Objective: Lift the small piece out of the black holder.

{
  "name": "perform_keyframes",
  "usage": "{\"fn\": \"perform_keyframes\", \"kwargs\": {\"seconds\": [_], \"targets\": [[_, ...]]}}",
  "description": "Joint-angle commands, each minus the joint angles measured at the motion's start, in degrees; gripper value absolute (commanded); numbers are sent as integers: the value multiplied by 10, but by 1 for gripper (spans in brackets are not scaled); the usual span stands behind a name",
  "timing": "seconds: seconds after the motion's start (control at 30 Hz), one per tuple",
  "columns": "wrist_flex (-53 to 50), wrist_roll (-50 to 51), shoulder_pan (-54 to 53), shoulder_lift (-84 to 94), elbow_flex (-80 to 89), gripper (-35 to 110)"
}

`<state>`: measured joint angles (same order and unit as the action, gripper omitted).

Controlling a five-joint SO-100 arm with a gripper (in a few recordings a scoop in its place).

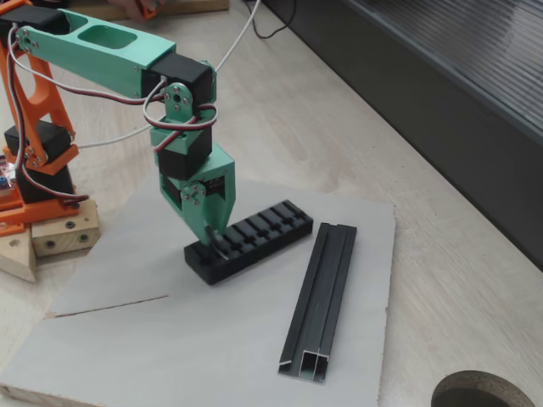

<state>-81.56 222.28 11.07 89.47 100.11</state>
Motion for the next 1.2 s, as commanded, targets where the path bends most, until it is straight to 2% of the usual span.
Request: {"fn": "perform_keyframes", "kwargs": {"seconds": [0.0,0.23,0.47,1.0,1.17], "targets": [[-11,1,8,13,3,7],[-11,1,1,18,3,7],[-12,1,-68,29,-5,7],[-11,1,-81,253,-5,7],[-4,1,-128,374,-5,6]]}}
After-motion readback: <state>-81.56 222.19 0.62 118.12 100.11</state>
